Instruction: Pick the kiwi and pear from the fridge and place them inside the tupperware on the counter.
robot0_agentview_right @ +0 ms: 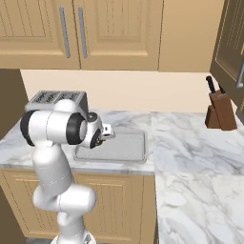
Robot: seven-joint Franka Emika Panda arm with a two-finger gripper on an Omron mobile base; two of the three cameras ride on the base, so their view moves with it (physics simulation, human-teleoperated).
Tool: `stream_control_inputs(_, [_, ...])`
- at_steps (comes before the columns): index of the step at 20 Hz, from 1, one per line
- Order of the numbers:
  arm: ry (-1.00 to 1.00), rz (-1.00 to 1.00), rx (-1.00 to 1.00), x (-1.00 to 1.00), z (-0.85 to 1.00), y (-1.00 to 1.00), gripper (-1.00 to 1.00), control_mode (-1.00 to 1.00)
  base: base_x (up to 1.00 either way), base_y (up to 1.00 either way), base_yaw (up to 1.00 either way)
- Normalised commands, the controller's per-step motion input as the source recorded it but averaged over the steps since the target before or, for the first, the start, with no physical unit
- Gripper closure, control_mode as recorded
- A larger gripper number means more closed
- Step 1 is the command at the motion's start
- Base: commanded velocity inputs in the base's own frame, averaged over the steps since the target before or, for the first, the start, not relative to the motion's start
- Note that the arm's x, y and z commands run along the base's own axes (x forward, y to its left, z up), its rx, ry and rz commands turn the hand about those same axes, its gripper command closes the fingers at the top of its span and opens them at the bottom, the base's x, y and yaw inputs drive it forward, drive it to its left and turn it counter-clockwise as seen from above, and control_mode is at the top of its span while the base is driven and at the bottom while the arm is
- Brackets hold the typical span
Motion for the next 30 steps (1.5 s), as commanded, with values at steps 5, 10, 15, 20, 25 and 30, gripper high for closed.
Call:
stream_control_inputs(5, [0.00, 0.00, 0.00, 0.27, -0.09, -0.07, -1.00, -1.00, 0.00, 0.00, 0.00])
stream_control_inputs(10, [-0.01, -0.02, 0.00, -0.51, 0.33, -0.40, -1.00, -1.00, 0.00, 0.00, 0.00])
stream_control_inputs(15, [-0.13, 0.00, 0.00, -0.92, 0.72, -0.46, -1.00, -1.00, 0.00, 0.00, 0.00])
stream_control_inputs(20, [-0.21, 0.00, 0.00, -1.00, 0.94, -0.34, -1.00, -1.00, 0.00, 0.00, 0.00])
stream_control_inputs(25, [-0.20, 0.00, 0.00, -1.00, 1.00, -0.27, -1.00, -1.00, 0.00, 0.00, 0.00])
stream_control_inputs(30, [-0.12, 0.02, 0.00, -0.98, 1.00, -0.05, -1.00, -1.00, 0.00, 0.00, 0.00])
